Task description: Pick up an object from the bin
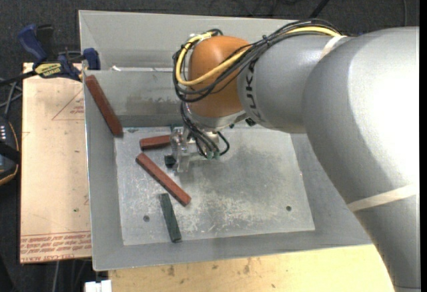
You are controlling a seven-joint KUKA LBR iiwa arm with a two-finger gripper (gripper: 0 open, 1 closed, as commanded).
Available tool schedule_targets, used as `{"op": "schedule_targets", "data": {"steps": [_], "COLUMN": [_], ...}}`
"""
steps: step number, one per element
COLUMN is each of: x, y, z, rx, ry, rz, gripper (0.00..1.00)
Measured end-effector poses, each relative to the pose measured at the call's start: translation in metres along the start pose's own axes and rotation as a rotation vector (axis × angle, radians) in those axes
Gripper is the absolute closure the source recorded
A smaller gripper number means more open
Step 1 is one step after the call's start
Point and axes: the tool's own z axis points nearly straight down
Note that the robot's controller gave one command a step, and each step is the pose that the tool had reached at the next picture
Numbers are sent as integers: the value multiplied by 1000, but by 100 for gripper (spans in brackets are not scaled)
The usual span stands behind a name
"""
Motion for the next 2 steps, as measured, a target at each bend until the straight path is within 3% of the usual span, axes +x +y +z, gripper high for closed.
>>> {"op": "schedule_targets", "data": {"steps": [1, 2], "x": [0, -5], "y": [0, -21], "z": [0, -182], "rx": [0, 0], "ry": [0, -7], "rz": [0, -41], "gripper": [100, 100]}}
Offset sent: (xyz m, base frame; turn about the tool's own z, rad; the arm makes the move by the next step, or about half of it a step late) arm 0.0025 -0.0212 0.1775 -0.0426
